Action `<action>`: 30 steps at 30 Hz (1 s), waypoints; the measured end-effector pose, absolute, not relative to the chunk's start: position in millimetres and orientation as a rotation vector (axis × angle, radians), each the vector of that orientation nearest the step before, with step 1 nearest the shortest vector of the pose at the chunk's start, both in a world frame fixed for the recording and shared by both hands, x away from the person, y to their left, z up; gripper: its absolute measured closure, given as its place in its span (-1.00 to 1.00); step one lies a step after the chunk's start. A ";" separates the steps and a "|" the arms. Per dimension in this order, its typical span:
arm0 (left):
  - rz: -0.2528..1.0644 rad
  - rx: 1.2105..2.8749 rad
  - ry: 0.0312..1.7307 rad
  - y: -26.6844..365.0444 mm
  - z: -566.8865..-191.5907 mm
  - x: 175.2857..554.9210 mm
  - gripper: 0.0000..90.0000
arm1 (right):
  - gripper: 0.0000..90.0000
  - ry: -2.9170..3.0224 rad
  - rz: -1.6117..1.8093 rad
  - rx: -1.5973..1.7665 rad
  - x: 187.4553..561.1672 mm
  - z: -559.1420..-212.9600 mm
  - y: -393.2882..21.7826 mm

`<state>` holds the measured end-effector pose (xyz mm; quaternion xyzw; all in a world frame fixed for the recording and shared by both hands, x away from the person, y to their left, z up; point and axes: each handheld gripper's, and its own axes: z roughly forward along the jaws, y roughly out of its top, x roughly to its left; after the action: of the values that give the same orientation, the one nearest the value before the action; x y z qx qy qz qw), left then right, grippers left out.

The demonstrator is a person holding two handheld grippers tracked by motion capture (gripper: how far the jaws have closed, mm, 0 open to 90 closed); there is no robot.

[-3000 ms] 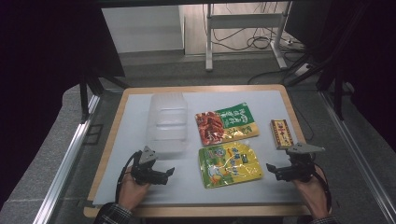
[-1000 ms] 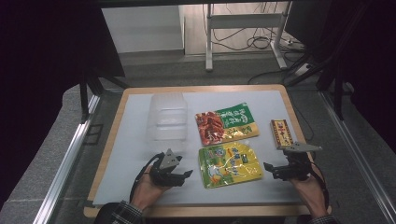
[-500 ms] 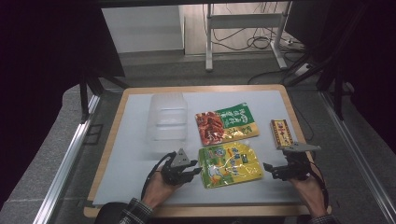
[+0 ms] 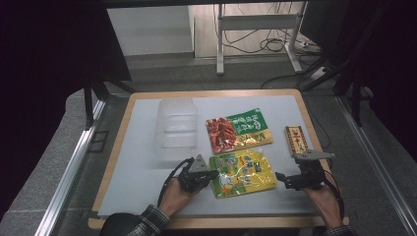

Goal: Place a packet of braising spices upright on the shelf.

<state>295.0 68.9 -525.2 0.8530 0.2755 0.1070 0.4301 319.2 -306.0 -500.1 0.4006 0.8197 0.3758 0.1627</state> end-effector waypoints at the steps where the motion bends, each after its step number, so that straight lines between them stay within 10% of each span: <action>1: 0.267 2.133 0.683 66.8 -525.7 296.2 0.96 | -0.98 2.340 1.071 1.143 319.3 -500.4 -305.9; 30: 0.273 2.211 0.729 63.6 -538.5 305.7 1.00 | -0.98 2.463 1.139 1.191 317.7 -502.9 -292.8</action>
<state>305.7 63.6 -538.5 0.8692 0.2866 0.1075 0.3883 317.7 -292.8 -502.9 0.4003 0.8279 0.3828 0.0889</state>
